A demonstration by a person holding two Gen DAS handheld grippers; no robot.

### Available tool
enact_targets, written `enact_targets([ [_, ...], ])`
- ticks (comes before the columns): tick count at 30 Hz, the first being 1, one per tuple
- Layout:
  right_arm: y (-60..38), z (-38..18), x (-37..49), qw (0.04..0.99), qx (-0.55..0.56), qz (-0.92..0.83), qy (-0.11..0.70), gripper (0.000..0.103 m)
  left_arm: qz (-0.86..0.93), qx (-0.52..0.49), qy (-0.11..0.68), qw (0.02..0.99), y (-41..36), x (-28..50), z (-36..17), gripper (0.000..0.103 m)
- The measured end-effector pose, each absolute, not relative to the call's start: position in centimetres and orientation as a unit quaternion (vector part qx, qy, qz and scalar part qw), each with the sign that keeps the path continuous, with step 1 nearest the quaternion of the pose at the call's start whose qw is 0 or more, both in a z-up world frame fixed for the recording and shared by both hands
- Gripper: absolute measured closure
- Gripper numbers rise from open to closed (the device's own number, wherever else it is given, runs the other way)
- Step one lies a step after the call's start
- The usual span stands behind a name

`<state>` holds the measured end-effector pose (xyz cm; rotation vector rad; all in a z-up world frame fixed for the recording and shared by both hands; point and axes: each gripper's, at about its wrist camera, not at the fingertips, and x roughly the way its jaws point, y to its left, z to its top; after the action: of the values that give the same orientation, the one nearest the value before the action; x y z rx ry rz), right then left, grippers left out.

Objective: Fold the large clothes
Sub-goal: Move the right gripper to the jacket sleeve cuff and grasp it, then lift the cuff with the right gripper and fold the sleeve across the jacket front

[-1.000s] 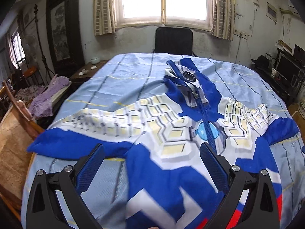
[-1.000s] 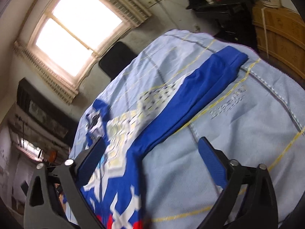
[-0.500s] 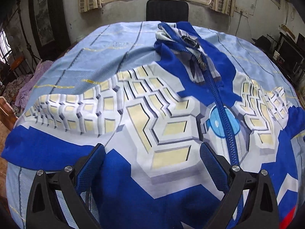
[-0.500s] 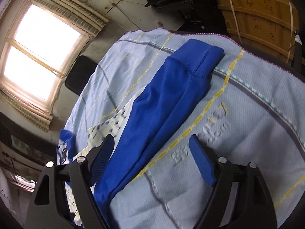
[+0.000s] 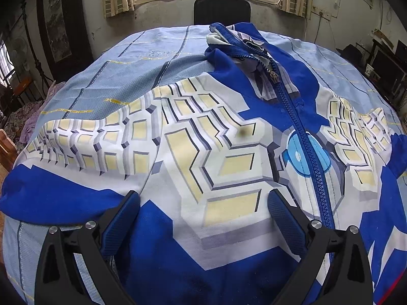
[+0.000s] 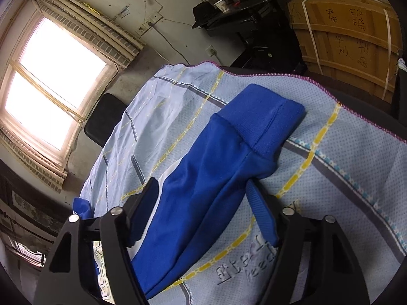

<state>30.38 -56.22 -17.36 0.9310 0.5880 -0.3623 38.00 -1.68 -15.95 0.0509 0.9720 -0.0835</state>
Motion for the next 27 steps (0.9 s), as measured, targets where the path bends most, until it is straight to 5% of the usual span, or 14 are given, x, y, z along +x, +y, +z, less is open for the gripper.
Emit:
enact_targets([
  [9,-58.6,-18.9,28.7,0.801,0.515,-0.157,0.261,0.096,-0.024,-0.01,0.429,0.903,1.7,37.2,-12.3,0.003],
  [16,-57.3,-17.1,25.2,0.793,0.517,-0.18,0.269,0.093,0.009,-0.044,0.467,0.883,4.0,39.0,-14.5,0.003],
  [19,-57.5,-17.6,25.1,0.784,0.522,-0.193,0.275,0.074,0.011,-0.029,0.47,0.882,3.7,39.1,-14.8,0.003],
  [20,-57.7,-17.9,25.0,0.78,0.532,-0.188,0.271,0.061,0.012,-0.022,0.469,0.883,3.5,39.2,-14.8,0.003],
  [23,-58.1,-18.1,25.1,0.781,0.542,-0.178,0.254,0.055,0.013,-0.015,0.468,0.884,3.4,39.0,-14.9,0.003],
  [25,-58.0,-18.0,25.6,0.791,0.527,-0.181,0.253,0.056,0.017,-0.012,0.468,0.884,3.4,39.1,-15.0,0.003],
  [27,-58.1,-18.0,25.9,0.796,0.512,-0.193,0.26,0.094,0.023,-0.008,0.466,0.885,3.6,39.1,-15.0,0.003],
])
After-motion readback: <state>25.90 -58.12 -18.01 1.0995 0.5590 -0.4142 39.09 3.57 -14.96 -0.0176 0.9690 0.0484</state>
